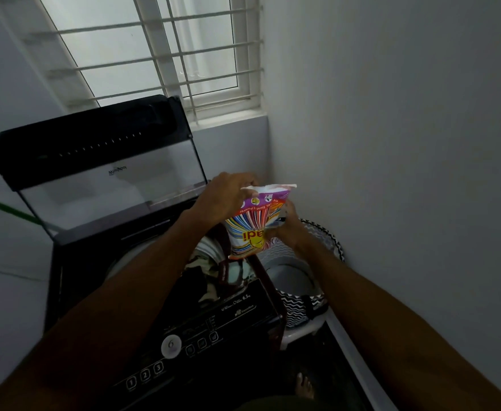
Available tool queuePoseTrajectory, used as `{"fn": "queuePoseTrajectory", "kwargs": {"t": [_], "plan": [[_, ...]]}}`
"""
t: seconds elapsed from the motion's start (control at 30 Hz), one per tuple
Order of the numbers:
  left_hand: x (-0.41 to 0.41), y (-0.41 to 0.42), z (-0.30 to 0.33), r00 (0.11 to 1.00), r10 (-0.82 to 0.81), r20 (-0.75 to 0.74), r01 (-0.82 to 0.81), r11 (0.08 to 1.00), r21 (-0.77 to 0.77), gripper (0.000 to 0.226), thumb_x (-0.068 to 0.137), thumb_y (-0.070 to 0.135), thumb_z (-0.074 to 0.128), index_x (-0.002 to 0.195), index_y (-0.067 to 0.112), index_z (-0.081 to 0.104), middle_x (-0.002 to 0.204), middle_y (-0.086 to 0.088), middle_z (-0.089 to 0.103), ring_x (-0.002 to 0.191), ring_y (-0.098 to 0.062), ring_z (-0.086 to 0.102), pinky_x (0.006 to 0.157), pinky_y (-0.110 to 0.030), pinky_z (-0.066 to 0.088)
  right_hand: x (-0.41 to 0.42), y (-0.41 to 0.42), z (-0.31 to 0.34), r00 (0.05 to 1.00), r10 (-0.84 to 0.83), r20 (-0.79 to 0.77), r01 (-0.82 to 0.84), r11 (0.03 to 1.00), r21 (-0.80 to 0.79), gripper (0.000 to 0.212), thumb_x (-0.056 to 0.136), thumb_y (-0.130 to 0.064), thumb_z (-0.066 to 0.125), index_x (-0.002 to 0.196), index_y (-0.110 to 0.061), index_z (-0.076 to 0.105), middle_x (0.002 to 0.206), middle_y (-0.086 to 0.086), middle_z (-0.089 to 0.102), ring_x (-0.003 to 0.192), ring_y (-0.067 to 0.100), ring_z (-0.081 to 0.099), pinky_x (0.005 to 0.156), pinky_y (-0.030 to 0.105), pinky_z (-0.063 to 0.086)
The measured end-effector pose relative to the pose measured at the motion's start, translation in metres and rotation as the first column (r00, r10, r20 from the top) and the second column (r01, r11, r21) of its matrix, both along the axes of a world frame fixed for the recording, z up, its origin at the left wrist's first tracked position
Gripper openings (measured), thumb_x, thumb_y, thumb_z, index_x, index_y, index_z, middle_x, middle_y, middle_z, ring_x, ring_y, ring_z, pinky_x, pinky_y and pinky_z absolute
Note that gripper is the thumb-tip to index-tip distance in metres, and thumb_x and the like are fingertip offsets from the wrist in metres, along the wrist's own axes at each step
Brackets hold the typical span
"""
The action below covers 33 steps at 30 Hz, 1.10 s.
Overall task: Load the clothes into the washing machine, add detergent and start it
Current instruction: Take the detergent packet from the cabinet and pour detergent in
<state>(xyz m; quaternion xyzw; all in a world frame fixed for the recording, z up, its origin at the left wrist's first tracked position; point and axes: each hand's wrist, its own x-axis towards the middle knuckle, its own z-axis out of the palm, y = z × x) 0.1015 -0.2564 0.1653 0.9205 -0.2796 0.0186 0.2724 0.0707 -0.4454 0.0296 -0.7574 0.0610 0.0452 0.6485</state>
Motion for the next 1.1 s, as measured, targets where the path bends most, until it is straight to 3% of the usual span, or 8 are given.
{"fn": "queuePoseTrajectory", "kwargs": {"t": [0.07, 0.3, 0.43, 0.6, 0.8, 0.9, 1.03, 1.1], "plan": [[0.001, 0.005, 0.000, 1.000, -0.015, -0.025, 0.014, 0.999, -0.045, 0.014, 0.093, 0.038, 0.058, 0.100, 0.027, 0.064, 0.095, 0.004, 0.073, 0.065, 0.001, 0.065, 0.055, -0.010, 0.045, 0.001, 0.007, 0.017, 0.982, 0.174, 0.080, -0.172, 0.985, -0.023, 0.088, 0.057, 0.022, 0.076, 0.132, -0.010, 0.042, 0.113, 0.012, 0.065, 0.099, 0.011, 0.068, 0.077, 0.028, 0.058], [0.006, 0.021, -0.021, 0.988, 0.135, -0.074, -0.146, 0.975, -0.167, 0.013, 0.092, 0.032, 0.062, 0.099, 0.021, 0.062, 0.081, 0.013, 0.063, 0.066, 0.004, 0.063, 0.048, -0.004, 0.041, 0.003, 0.024, 0.029, 0.886, 0.462, -0.041, -0.464, 0.885, -0.033, 0.078, 0.065, 0.014, 0.080, 0.132, -0.009, 0.047, 0.116, 0.004, 0.066, 0.105, 0.012, 0.067, 0.083, 0.025, 0.056], [0.010, 0.023, -0.026, 0.987, 0.146, -0.061, -0.156, 0.965, -0.212, 0.014, 0.089, 0.034, 0.066, 0.095, 0.023, 0.062, 0.085, 0.011, 0.067, 0.069, 0.001, 0.065, 0.053, -0.009, 0.046, 0.021, 0.027, 0.010, 0.930, 0.368, 0.015, -0.358, 0.914, -0.188, 0.096, 0.054, -0.028, 0.097, 0.136, -0.022, 0.047, 0.123, -0.002, 0.066, 0.114, 0.016, 0.063, 0.098, 0.048, 0.051], [0.016, 0.025, -0.039, 0.984, 0.167, 0.062, -0.149, 0.962, -0.229, 0.025, 0.078, 0.027, 0.078, 0.097, 0.021, 0.064, 0.096, 0.002, 0.063, 0.086, -0.013, 0.059, 0.074, -0.029, 0.049, 0.030, 0.034, -0.001, 0.970, 0.244, 0.011, -0.220, 0.893, -0.394, 0.071, 0.056, -0.052, 0.087, 0.118, -0.027, 0.066, 0.113, -0.002, 0.072, 0.106, 0.018, 0.066, 0.097, 0.042, 0.050], [0.017, 0.040, -0.060, 0.958, 0.280, -0.063, -0.282, 0.878, -0.387, 0.089, 0.066, 0.014, 0.088, 0.141, 0.019, 0.039, 0.128, -0.005, 0.049, 0.109, -0.014, 0.055, 0.084, -0.021, 0.050, 0.035, 0.038, -0.004, 0.988, 0.123, 0.096, -0.078, 0.924, -0.375, 0.026, 0.074, -0.030, 0.080, 0.091, -0.011, 0.076, 0.088, 0.012, 0.074, 0.086, 0.025, 0.069, 0.080, 0.042, 0.054], [0.016, 0.046, -0.068, 0.941, 0.335, -0.059, -0.335, 0.883, -0.328, 0.090, 0.067, 0.013, 0.087, 0.142, 0.009, 0.037, 0.133, -0.011, 0.047, 0.114, -0.020, 0.053, 0.091, -0.025, 0.050, 0.036, 0.041, -0.005, 0.993, 0.058, 0.107, -0.030, 0.969, -0.244, 0.012, 0.080, -0.017, 0.077, 0.082, -0.005, 0.076, 0.076, 0.012, 0.072, 0.071, 0.014, 0.064, 0.072, 0.037, 0.053], [0.016, 0.056, -0.070, 0.898, 0.407, -0.164, -0.439, 0.829, -0.345, 0.082, 0.072, 0.007, 0.084, 0.140, 0.008, 0.038, 0.134, -0.011, 0.048, 0.102, -0.018, 0.054, 0.062, -0.003, 0.043, 0.046, 0.048, 0.005, 0.987, 0.062, 0.147, -0.036, 0.984, -0.172, 0.016, 0.081, -0.010, 0.076, 0.090, 0.003, 0.074, 0.077, 0.009, 0.069, 0.058, -0.006, 0.057, 0.061, 0.021, 0.050], [0.017, 0.060, -0.069, 0.888, 0.442, -0.126, -0.458, 0.823, -0.336, 0.073, 0.075, 0.011, 0.082, 0.136, 0.009, 0.043, 0.129, -0.011, 0.051, 0.097, -0.014, 0.054, 0.063, -0.003, 0.043, 0.054, 0.052, 0.014, 0.979, 0.075, 0.187, -0.035, 0.977, -0.211, 0.018, 0.083, -0.016, 0.075, 0.090, 0.001, 0.075, 0.081, 0.012, 0.073, 0.065, 0.002, 0.063, 0.063, 0.024, 0.051]]}}
